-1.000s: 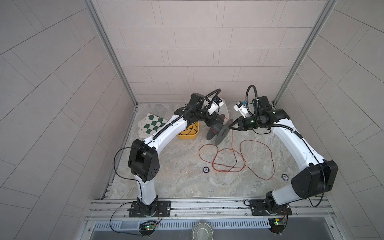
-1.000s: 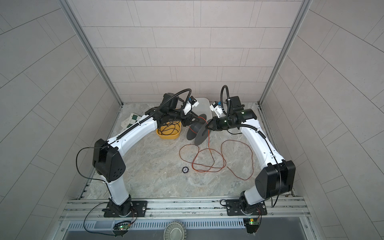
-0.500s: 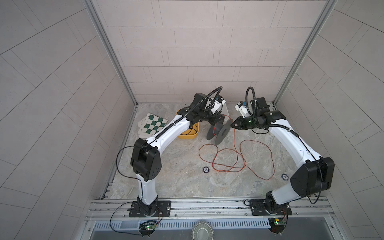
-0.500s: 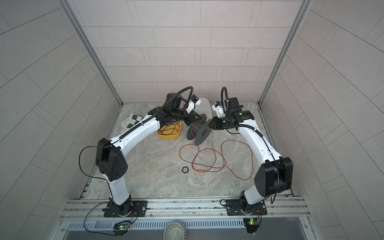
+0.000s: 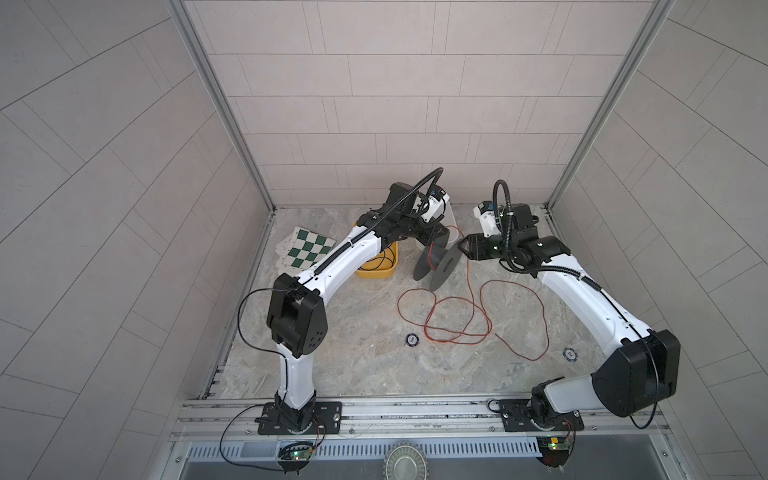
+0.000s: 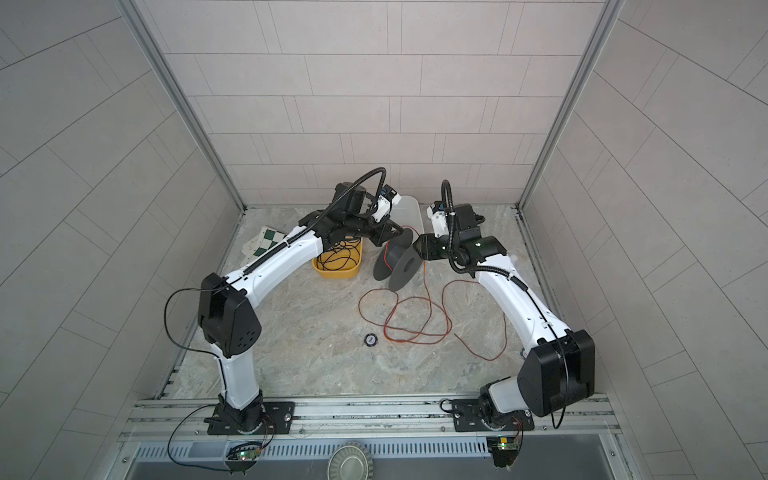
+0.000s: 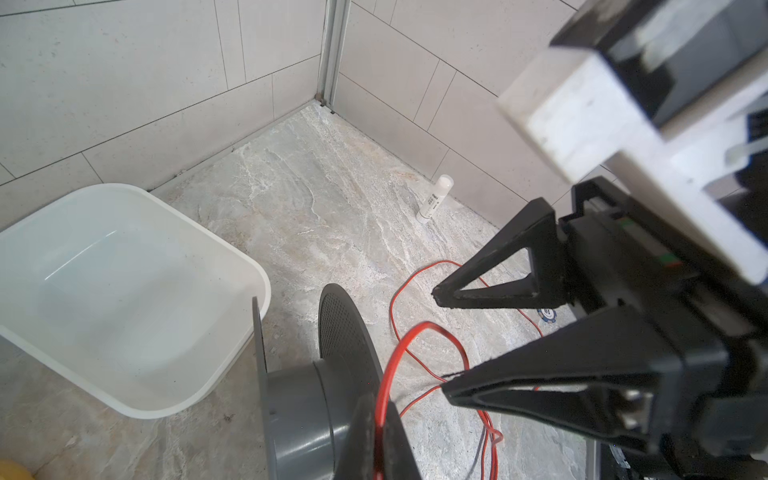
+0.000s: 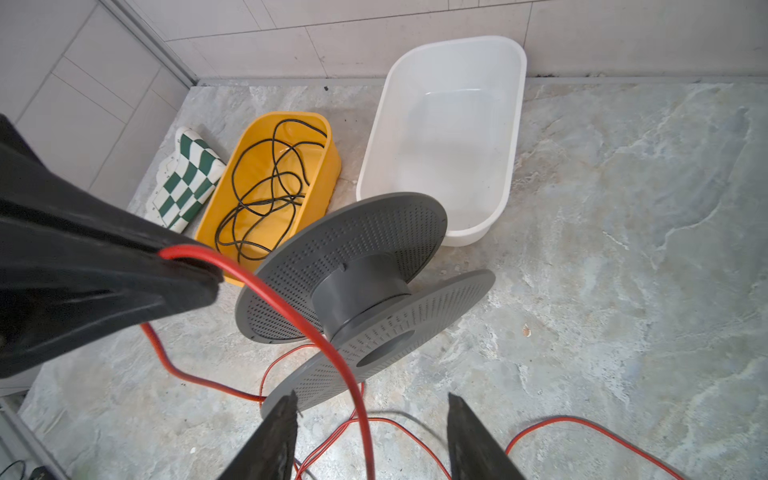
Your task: Wrap the cables
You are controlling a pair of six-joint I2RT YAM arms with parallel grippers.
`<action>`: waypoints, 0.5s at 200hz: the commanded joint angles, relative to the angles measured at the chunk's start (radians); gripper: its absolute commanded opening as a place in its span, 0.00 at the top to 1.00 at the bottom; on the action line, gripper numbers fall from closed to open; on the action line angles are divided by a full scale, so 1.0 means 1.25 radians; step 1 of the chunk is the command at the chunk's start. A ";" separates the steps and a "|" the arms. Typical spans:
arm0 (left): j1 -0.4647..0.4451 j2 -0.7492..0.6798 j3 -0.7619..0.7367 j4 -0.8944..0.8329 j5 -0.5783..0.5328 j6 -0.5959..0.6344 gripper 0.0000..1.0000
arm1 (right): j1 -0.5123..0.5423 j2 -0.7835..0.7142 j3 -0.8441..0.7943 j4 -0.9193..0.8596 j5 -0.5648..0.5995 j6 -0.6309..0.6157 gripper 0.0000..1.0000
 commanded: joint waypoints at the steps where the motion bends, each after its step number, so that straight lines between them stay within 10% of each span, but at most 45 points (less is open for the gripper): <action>1: 0.000 0.020 0.045 -0.020 -0.011 0.006 1.00 | 0.018 -0.022 -0.037 0.042 0.103 0.011 0.44; 76: 0.008 0.025 0.032 -0.022 -0.044 0.024 1.00 | 0.029 -0.026 -0.104 0.131 0.151 0.034 0.96; 100: 0.011 0.027 0.028 -0.022 -0.056 0.023 1.00 | 0.027 -0.015 -0.079 0.118 0.155 0.016 1.00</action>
